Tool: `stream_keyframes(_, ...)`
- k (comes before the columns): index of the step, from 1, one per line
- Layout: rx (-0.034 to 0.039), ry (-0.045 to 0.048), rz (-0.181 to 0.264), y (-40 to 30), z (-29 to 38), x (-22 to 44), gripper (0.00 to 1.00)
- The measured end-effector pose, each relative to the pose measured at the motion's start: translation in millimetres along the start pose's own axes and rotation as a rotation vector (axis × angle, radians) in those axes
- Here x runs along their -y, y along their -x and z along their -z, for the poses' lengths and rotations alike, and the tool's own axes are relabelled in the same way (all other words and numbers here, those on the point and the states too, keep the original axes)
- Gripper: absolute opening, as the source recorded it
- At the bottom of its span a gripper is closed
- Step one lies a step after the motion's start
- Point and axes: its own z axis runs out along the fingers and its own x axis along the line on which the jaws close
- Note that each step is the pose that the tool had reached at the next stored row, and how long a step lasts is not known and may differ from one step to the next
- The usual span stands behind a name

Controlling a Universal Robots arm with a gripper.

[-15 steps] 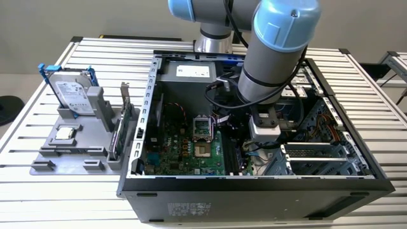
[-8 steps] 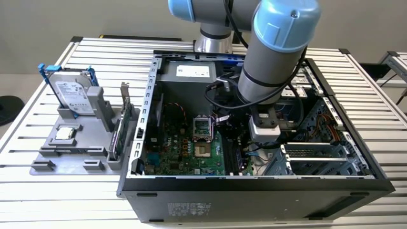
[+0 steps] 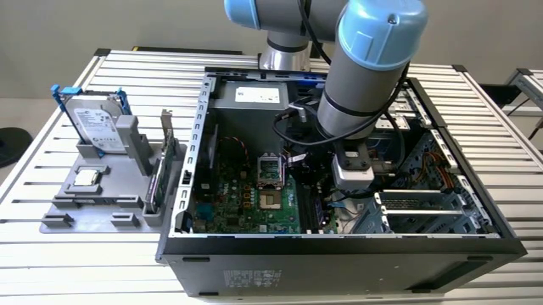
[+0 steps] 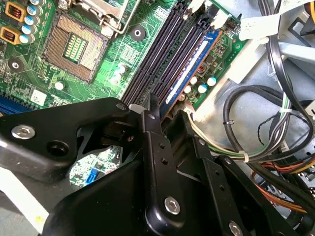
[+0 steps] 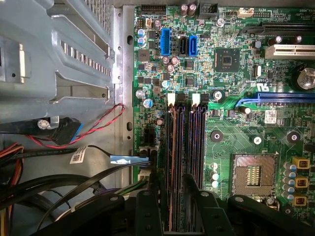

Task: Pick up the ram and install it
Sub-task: 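Insert the ram into the slot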

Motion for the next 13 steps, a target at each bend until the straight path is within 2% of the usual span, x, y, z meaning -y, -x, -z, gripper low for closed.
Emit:
stream_keyframes(4, 0.0, 0.0, 0.0, 0.0, -0.2, 0.0, 1.0)
stream_keyframes(5, 0.0, 0.0, 0.0, 0.0, -0.2, 0.0, 0.0)
stream_keyframes(13, 0.0, 0.0001, 0.0, 0.0, -0.4, 0.0, 0.0)
